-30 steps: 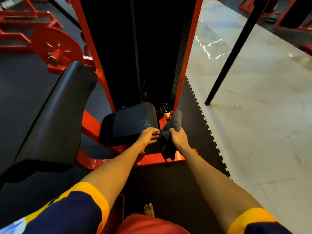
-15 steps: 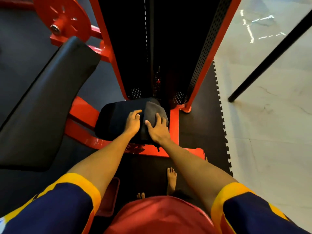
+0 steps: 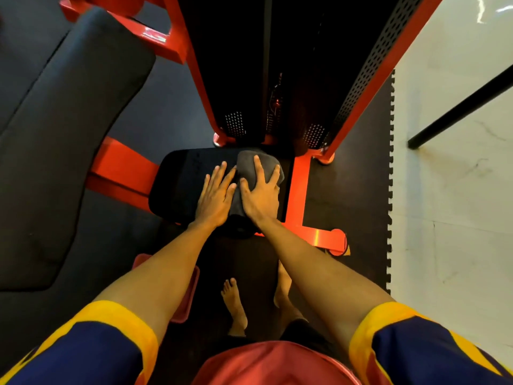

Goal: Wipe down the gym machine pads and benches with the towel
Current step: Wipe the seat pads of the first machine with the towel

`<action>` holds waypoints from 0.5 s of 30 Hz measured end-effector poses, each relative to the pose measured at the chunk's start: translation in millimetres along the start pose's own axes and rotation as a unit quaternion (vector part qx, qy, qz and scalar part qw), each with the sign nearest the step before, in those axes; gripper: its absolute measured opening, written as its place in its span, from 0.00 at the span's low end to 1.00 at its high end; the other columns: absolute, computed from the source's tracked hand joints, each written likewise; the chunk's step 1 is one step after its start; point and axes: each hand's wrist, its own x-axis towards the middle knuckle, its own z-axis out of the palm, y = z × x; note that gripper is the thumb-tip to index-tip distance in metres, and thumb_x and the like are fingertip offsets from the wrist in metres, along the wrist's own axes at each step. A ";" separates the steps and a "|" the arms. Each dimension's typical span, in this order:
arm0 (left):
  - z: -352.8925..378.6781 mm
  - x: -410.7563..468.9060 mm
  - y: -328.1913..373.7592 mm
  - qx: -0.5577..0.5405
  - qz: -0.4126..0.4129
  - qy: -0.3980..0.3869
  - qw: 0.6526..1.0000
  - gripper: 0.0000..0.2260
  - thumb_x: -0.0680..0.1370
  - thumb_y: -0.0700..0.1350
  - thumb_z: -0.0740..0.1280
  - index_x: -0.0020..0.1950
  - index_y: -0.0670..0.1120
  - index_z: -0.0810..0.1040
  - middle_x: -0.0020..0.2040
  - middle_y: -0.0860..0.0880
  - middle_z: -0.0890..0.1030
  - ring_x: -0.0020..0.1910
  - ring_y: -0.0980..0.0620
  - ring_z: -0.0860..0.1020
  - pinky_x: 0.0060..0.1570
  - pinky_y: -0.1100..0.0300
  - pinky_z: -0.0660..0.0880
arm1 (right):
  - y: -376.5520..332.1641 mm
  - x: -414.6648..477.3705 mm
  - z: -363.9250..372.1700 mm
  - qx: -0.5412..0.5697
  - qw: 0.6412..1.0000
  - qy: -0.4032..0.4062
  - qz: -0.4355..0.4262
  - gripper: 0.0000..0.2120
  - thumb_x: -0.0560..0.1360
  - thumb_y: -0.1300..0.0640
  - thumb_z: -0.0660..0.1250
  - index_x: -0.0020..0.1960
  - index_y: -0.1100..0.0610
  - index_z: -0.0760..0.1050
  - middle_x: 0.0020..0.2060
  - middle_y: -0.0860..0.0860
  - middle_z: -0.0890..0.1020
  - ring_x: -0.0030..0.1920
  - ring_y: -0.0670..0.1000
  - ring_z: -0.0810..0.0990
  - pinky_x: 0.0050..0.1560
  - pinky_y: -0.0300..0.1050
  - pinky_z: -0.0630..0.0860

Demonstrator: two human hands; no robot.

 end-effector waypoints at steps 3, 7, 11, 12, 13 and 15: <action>4.5 -2.1 -2.7 0.012 0.009 0.009 1.000 0.23 0.88 0.51 0.48 0.84 0.56 0.50 0.84 0.52 0.46 0.82 0.54 0.42 0.80 0.54 0.37 | 5.0 21.7 -2.9 0.049 0.998 0.022 0.023 0.31 0.84 0.41 0.60 0.83 0.37 0.50 0.83 0.56 0.53 0.75 0.68 0.66 0.68 0.61 0.69; 4.6 -4.8 -1.6 0.014 0.011 0.020 1.000 0.23 0.87 0.50 0.48 0.84 0.56 0.50 0.84 0.51 0.46 0.82 0.54 0.42 0.80 0.54 0.37 | 21.8 33.1 -10.6 0.175 0.982 0.019 0.070 0.31 0.85 0.44 0.60 0.84 0.44 0.52 0.79 0.54 0.66 0.77 0.62 0.67 0.74 0.55 0.65; 4.3 -4.8 -2.6 0.013 0.016 0.021 1.000 0.23 0.88 0.49 0.49 0.84 0.55 0.50 0.84 0.50 0.46 0.83 0.53 0.43 0.81 0.53 0.39 | 22.6 -44.2 12.8 0.136 0.988 0.074 0.002 0.30 0.85 0.51 0.61 0.84 0.48 0.54 0.83 0.53 0.57 0.79 0.58 0.62 0.67 0.38 0.60; 5.1 -4.4 -3.0 0.015 0.015 0.021 1.000 0.24 0.88 0.49 0.50 0.83 0.55 0.50 0.84 0.50 0.46 0.82 0.53 0.43 0.81 0.51 0.39 | 21.5 -62.8 20.6 0.108 0.991 0.072 -0.009 0.30 0.85 0.49 0.61 0.84 0.45 0.54 0.84 0.53 0.52 0.80 0.59 0.59 0.70 0.42 0.61; 5.8 -3.4 -5.1 0.023 0.013 0.017 1.000 0.24 0.87 0.50 0.50 0.83 0.55 0.48 0.84 0.51 0.44 0.82 0.53 0.42 0.81 0.51 0.40 | 20.4 -74.8 27.7 0.072 0.995 0.067 -0.023 0.29 0.85 0.46 0.60 0.83 0.43 0.54 0.84 0.53 0.49 0.81 0.60 0.55 0.74 0.50 0.60; 8.8 -1.9 -7.8 0.042 0.014 0.006 0.999 0.27 0.86 0.53 0.51 0.84 0.54 0.46 0.82 0.53 0.39 0.82 0.53 0.40 0.80 0.52 0.37 | 20.8 -69.8 31.8 -0.012 0.997 0.058 -0.054 0.29 0.83 0.42 0.57 0.83 0.42 0.56 0.84 0.55 0.47 0.82 0.65 0.48 0.79 0.63 0.56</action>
